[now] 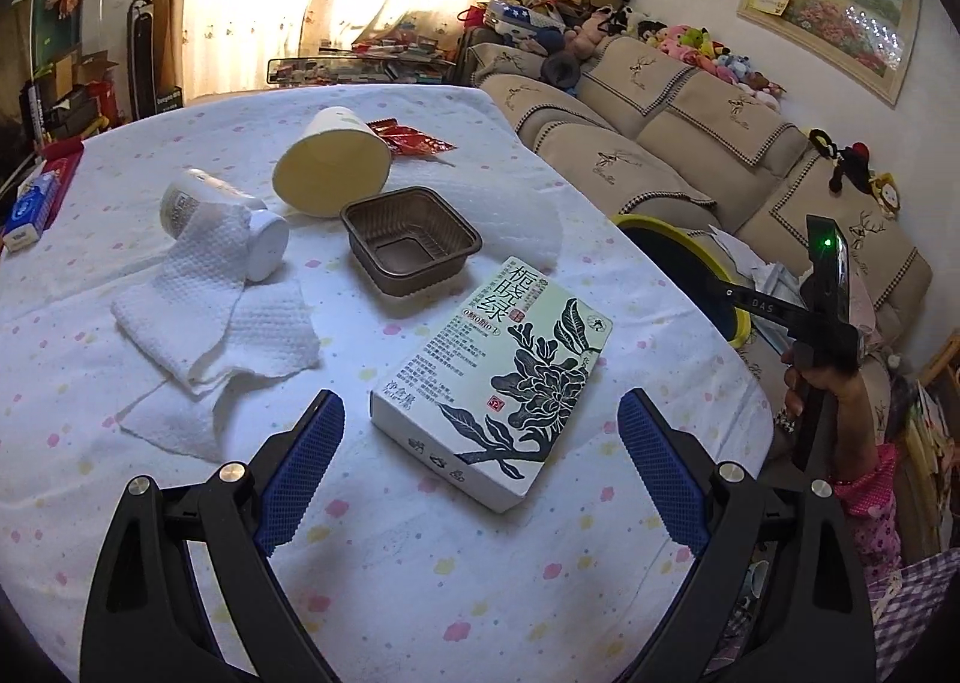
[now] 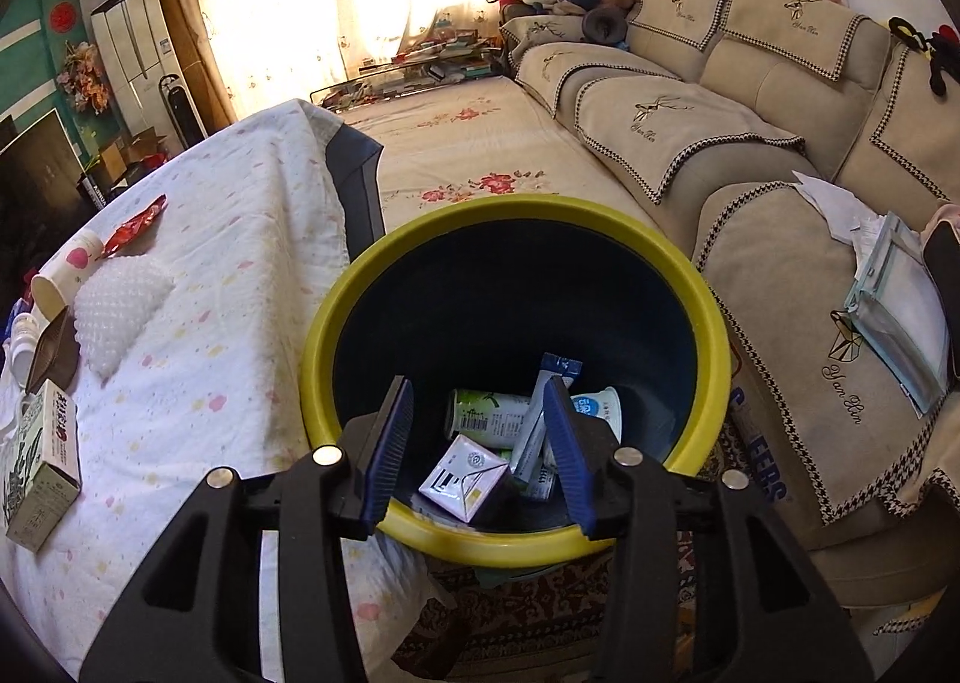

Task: Collect trash
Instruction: 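Carry the white tube over the bin and open the right tool, then grasp the green-and-white tea box with the left tool, then carry the tea box over the bin and open the left tool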

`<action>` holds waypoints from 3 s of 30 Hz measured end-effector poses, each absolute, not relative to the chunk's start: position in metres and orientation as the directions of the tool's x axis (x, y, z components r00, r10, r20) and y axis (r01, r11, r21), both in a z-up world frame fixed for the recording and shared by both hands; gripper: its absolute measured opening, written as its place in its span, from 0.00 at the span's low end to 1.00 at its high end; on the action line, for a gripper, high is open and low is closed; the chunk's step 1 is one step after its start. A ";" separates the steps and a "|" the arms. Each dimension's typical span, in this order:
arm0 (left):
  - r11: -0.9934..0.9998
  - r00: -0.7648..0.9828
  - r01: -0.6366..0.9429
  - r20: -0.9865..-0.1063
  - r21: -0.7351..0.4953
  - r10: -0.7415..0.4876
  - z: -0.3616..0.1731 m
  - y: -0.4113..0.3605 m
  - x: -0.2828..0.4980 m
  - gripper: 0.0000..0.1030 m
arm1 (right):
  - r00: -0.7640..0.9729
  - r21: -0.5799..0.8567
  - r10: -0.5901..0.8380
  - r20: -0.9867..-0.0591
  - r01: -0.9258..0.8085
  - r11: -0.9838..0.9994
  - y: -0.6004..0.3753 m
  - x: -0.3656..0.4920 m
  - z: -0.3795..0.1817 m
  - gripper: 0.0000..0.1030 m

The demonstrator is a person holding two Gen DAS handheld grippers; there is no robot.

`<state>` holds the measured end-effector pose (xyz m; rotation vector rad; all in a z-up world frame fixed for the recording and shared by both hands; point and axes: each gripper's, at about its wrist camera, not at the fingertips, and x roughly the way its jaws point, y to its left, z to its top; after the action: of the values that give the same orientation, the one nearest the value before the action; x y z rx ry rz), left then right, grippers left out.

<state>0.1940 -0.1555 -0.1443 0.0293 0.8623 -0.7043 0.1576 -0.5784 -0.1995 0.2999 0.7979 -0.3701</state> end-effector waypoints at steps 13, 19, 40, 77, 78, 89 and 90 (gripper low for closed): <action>0.726 0.343 0.633 -0.744 -0.268 -0.573 -0.164 -0.187 0.220 0.90 | 0.635 0.129 -0.190 -0.749 0.421 0.898 -0.576 0.158 -0.204 0.43; 0.670 0.289 0.698 -0.756 -0.253 -0.587 -0.159 -0.203 0.190 0.90 | 0.634 0.137 -0.182 -0.752 0.419 0.897 -0.577 0.156 -0.207 0.43; 0.742 0.359 0.671 -0.872 -0.006 -0.332 -0.176 -0.265 0.209 0.74 | 0.642 0.181 -0.166 -0.749 0.438 0.880 -0.591 0.145 -0.212 0.45; 0.533 0.334 0.846 -0.772 -0.008 -0.542 -0.097 -0.430 0.211 0.69 | 0.669 0.227 -0.251 -0.700 0.542 0.809 -0.643 0.078 -0.196 0.47; 0.522 0.322 0.853 -0.777 -0.010 -0.540 -0.100 -0.443 0.214 0.69 | 0.665 0.230 -0.254 -0.703 0.549 0.803 -0.647 0.076 -0.198 0.47; 0.492 0.275 0.870 -0.809 -0.021 -0.520 -0.135 -0.533 0.237 0.71 | 0.647 0.242 -0.265 -0.715 0.584 0.775 -0.664 0.062 -0.206 0.47; 0.499 0.279 0.866 -0.809 -0.021 -0.518 -0.139 -0.538 0.241 0.80 | 0.647 0.243 -0.265 -0.715 0.585 0.774 -0.664 0.061 -0.205 0.47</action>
<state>0.2408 -0.5383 -0.1389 0.4753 0.8626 -0.9761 0.0612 -0.6639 -0.2055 0.4864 0.7154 -0.5055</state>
